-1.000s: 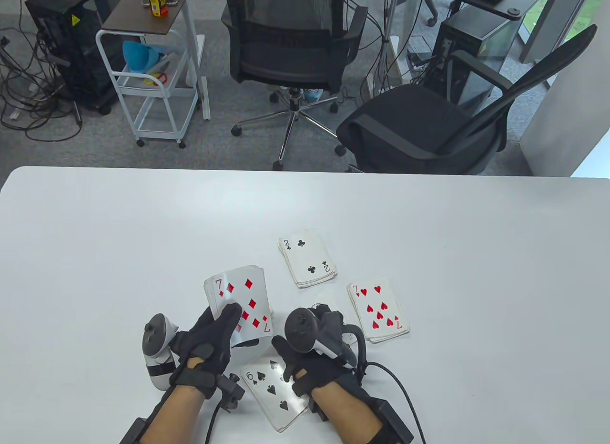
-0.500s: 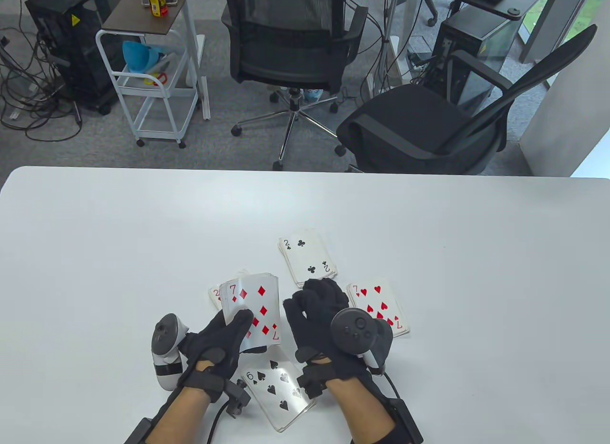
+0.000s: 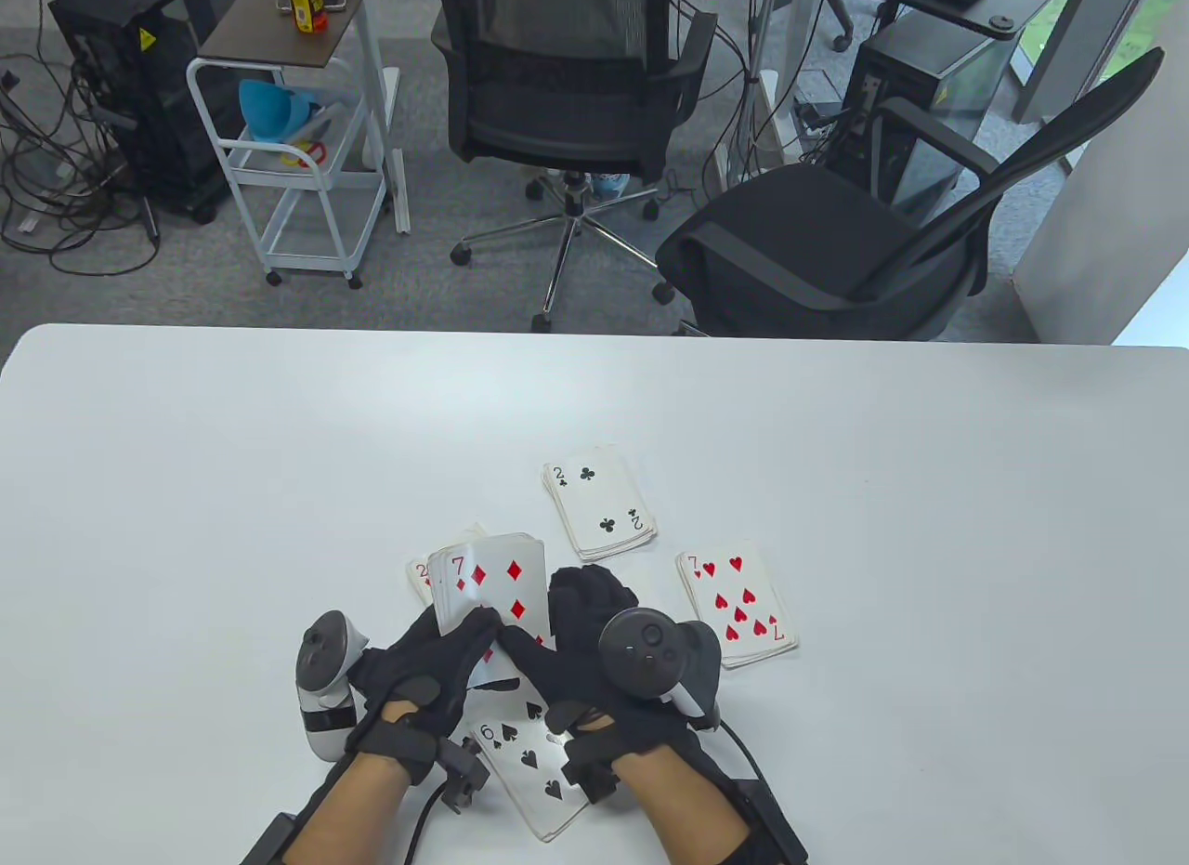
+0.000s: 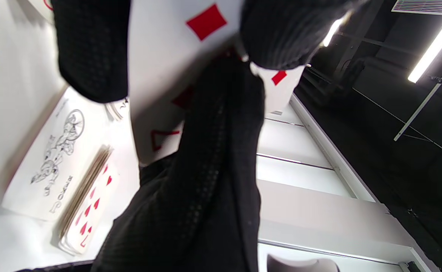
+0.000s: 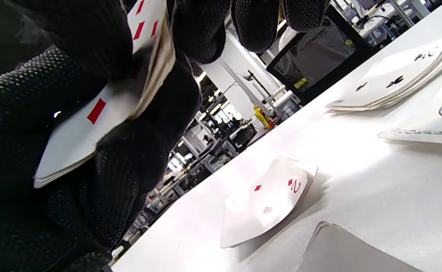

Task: Playing card suit sorting

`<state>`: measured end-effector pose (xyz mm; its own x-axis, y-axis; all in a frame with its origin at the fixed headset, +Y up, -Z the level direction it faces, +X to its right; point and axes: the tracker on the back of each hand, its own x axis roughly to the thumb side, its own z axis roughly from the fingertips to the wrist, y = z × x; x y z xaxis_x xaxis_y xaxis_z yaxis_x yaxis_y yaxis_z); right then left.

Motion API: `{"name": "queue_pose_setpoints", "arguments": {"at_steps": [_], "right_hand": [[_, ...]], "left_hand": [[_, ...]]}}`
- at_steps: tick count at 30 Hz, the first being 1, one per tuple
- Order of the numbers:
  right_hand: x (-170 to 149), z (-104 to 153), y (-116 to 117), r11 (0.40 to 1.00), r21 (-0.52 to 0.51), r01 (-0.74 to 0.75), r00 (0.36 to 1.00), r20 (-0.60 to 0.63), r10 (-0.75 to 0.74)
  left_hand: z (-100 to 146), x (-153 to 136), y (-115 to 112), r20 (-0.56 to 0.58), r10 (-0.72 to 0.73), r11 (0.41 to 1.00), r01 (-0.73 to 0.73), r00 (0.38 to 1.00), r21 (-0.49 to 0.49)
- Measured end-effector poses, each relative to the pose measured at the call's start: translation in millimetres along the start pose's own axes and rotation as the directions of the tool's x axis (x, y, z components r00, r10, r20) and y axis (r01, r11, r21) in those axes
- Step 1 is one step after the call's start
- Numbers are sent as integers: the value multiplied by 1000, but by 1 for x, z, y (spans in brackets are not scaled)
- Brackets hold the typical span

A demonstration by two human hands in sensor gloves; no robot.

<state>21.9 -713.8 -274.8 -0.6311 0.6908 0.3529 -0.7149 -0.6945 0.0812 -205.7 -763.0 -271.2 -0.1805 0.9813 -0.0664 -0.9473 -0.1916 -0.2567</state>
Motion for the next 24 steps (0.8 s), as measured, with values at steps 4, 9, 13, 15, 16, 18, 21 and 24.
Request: {"name": "queue_pose_setpoints", "arguments": {"at_steps": [4, 9, 13, 15, 16, 18, 21, 24], "right_hand": [[4, 1, -1, 1000, 8, -27, 1000, 14, 27], [8, 3, -4, 995, -99, 29, 997, 69, -22], [8, 4, -12, 985, -173, 21, 996, 92, -5], [7, 3, -13, 988, -154, 29, 996, 83, -16], [4, 3, -14, 987, -152, 48, 997, 65, -38], [1, 2, -16, 988, -146, 48, 998, 44, -42], [-1, 1, -18, 988, -152, 32, 999, 33, -27], [-3, 0, -20, 990, -143, 13, 1000, 9, -12]], "left_hand": [[2, 0, 1, 16, 52, 998, -52, 999, 31], [2, -3, 4, 1, 113, 993, -113, 994, 24], [1, -3, 3, 8, 148, 989, -148, 989, 2], [1, -2, 3, 10, 152, 988, -152, 988, -8], [1, -2, 3, 15, 149, 989, -149, 989, -5], [2, -1, 4, 21, 147, 989, -148, 989, 10], [2, 0, 8, 30, 146, 989, -147, 989, 27], [3, 4, 12, 52, 128, 990, -130, 990, 57]]}}
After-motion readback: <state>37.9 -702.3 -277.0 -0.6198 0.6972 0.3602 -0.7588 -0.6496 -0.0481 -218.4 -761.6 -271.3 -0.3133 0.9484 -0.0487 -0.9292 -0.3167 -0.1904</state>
